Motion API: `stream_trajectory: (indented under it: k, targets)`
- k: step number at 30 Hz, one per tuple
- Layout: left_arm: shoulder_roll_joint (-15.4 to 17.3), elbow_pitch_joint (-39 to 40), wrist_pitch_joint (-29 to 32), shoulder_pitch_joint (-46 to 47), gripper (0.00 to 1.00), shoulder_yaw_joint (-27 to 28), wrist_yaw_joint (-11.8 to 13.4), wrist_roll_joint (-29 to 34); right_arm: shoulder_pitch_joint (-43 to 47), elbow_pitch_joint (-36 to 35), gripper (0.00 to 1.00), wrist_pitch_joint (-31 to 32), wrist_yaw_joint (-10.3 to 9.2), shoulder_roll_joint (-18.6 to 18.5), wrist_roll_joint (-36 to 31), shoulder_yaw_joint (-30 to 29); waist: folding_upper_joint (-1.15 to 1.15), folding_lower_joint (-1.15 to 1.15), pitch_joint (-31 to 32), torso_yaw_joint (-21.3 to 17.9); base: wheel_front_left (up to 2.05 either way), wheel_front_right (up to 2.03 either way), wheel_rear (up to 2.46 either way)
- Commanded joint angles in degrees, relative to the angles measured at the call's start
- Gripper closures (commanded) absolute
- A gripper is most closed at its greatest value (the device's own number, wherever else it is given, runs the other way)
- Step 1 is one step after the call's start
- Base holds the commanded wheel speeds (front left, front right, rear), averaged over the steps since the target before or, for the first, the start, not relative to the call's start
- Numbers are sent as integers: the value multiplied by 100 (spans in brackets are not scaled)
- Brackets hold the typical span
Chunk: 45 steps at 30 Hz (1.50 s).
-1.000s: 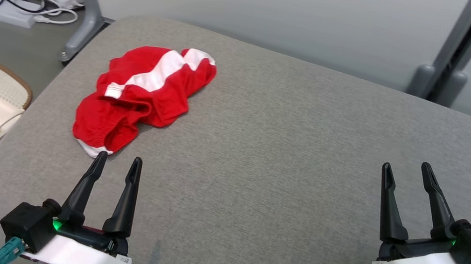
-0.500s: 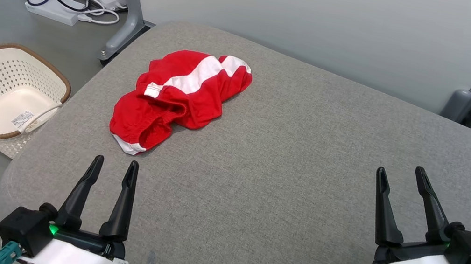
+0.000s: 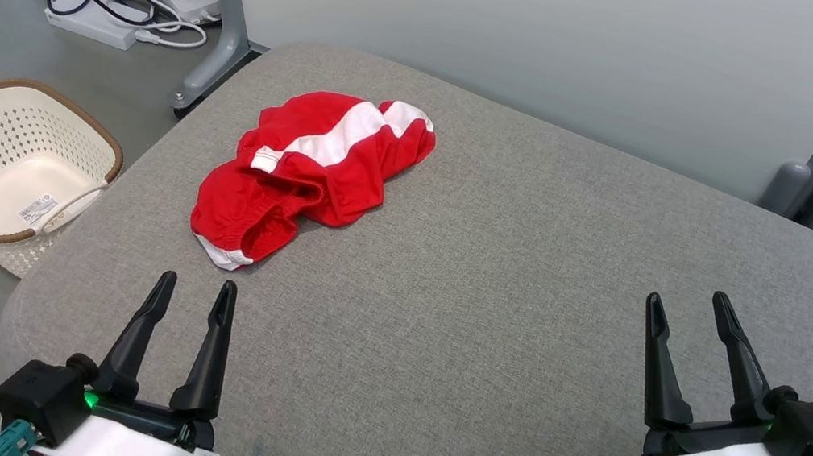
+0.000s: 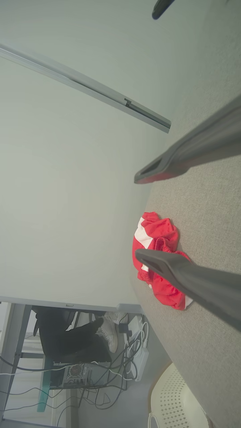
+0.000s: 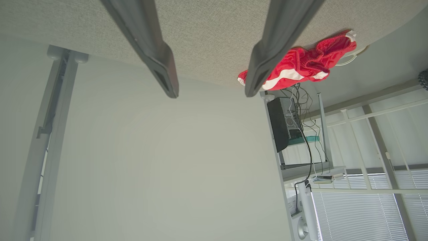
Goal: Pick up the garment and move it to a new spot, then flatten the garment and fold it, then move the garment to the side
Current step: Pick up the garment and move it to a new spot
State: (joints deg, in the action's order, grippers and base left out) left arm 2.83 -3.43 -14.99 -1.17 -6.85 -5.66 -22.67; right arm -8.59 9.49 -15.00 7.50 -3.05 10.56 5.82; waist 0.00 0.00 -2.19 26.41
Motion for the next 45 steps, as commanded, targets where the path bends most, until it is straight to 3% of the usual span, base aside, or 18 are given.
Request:
stream_trajectory:
  k: [1,14,19,23,33,45]
  targets:
    - [18,13,-23,-10,0,7,-10,59,47,-13,0,-26,-2,-17,7,-7,0,0,-6,-3,0,0,0]
    - [20,27,-22,512,0,282,44,-80,-241,-221,0,-26,-2,-159,-92,49,0,0,-548,-61,0,0,0]
    - [42,-489,-23,1103,0,733,43,49,-497,-332,0,-26,-2,-213,-131,111,0,0,-850,-225,0,0,0]
    - [294,-1093,32,1727,0,1006,14,-80,-681,-436,0,7,-2,-229,-183,230,0,0,-1128,-417,0,0,0]
    - [1117,-2586,1236,3385,0,1218,-4,-413,-1131,-946,0,282,-2,-422,-233,670,0,0,-1800,-1015,0,0,0]
    - [1600,-4030,2654,4535,0,1219,-98,-892,-1247,-1284,0,356,-2,-392,-304,784,0,0,-2272,-1656,0,0,0]
